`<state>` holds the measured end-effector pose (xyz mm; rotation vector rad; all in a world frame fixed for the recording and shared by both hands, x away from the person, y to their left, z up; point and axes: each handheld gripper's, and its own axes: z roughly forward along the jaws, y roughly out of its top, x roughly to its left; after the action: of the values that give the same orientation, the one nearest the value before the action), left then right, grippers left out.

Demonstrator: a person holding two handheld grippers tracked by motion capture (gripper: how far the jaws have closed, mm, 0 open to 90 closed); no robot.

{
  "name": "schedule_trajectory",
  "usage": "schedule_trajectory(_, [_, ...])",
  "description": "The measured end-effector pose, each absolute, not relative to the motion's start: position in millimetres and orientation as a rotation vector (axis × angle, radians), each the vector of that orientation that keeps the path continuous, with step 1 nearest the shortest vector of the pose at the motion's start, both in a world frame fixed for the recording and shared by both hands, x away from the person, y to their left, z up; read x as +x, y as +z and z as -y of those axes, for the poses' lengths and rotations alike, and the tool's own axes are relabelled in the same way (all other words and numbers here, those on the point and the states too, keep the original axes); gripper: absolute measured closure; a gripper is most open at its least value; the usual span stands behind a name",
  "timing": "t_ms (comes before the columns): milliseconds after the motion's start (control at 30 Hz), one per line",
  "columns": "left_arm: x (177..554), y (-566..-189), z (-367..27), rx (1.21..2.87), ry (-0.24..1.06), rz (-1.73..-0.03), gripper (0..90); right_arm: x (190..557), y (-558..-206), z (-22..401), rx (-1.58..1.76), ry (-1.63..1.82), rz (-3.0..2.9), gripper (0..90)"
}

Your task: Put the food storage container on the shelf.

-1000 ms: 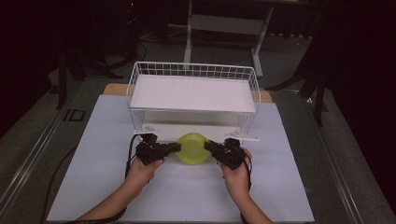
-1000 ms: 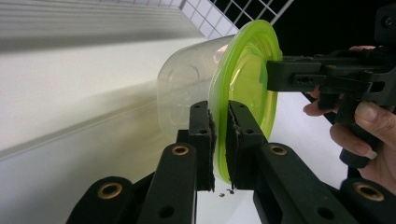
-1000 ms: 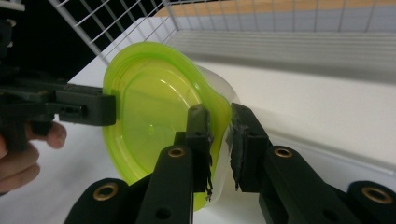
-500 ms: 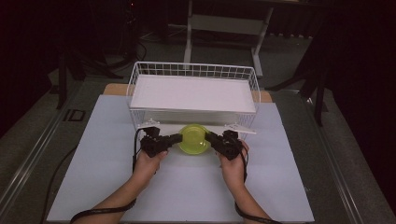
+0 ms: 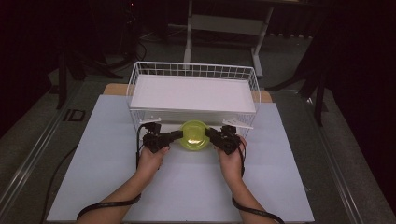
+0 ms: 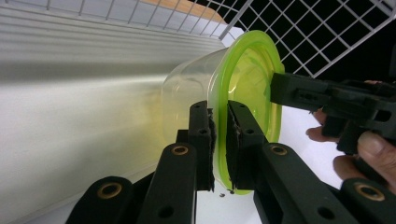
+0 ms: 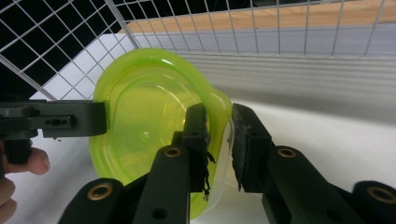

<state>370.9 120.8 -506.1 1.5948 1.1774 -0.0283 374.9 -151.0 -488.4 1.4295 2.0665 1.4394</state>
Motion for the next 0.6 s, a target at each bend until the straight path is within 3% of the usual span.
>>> schedule_trajectory(33, [371.4, -505.7, -120.5, 1.591, -0.029, -1.181, 82.3, 374.9, -488.4, 151.0, 1.429, 1.439, -2.067, 75.2])
schedule_trajectory(100, [372.9, -505.0, -119.4, 1.578, -0.037, -1.194, 82.2, 376.0, -488.4, 151.4, 1.425, 1.44, -2.043, 65.7])
schedule_trajectory(367, [378.0, -506.3, -118.3, 1.529, -0.029, -1.231, 81.8, 375.8, -493.0, 153.9, 1.455, 1.434, -2.001, 63.3])
schedule_trajectory(600, [385.4, -508.8, -120.2, 1.508, -0.068, -1.253, 77.8, 377.3, -494.0, 153.7, 1.463, 1.425, -2.013, 67.5])
